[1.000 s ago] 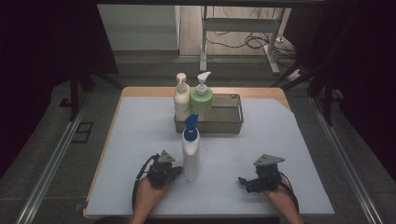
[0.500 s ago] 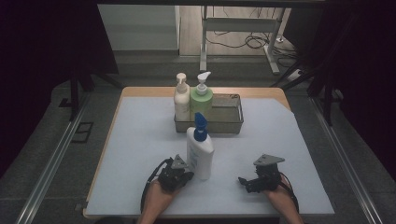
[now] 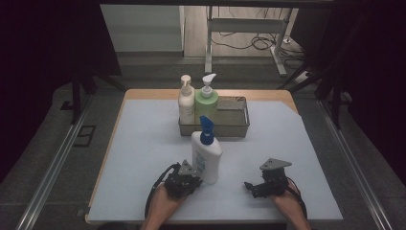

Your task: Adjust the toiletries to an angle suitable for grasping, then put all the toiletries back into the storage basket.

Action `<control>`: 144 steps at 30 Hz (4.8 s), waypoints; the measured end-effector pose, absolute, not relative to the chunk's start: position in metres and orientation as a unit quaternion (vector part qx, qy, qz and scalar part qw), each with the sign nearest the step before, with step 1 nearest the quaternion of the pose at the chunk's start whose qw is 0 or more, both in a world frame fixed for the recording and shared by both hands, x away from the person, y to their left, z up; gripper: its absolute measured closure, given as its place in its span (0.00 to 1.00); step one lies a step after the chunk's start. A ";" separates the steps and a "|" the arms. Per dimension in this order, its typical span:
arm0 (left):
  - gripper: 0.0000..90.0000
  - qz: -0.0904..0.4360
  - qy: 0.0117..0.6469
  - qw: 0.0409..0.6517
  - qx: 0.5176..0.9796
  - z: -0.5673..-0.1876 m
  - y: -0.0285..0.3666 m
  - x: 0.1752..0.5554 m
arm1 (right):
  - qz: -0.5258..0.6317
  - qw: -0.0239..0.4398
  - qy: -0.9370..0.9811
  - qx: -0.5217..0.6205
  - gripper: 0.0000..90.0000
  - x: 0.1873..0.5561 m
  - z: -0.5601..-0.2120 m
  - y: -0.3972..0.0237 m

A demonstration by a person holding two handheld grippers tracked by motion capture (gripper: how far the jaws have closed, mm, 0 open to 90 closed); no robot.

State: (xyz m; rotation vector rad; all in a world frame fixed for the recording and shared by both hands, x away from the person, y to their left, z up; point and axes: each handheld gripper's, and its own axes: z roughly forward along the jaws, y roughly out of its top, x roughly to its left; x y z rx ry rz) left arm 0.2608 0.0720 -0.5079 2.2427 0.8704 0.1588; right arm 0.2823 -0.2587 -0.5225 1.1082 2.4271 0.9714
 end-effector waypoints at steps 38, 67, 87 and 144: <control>0.12 0.156 0.414 0.323 0.837 -0.509 0.136 0.245 | 0.337 0.150 0.845 0.386 0.00 0.282 -0.522 -0.259; 0.12 0.153 0.423 0.331 0.829 -0.523 0.145 0.247 | 0.372 0.146 0.845 0.355 0.00 0.276 -0.493 -0.249; 0.12 0.154 0.427 0.335 0.826 -0.524 0.145 0.246 | 0.386 0.134 0.855 0.321 0.00 0.279 -0.470 -0.217; 0.12 0.154 0.426 0.335 0.826 -0.524 0.145 0.246 | 0.426 0.140 0.839 0.309 0.34 0.301 -0.419 -0.110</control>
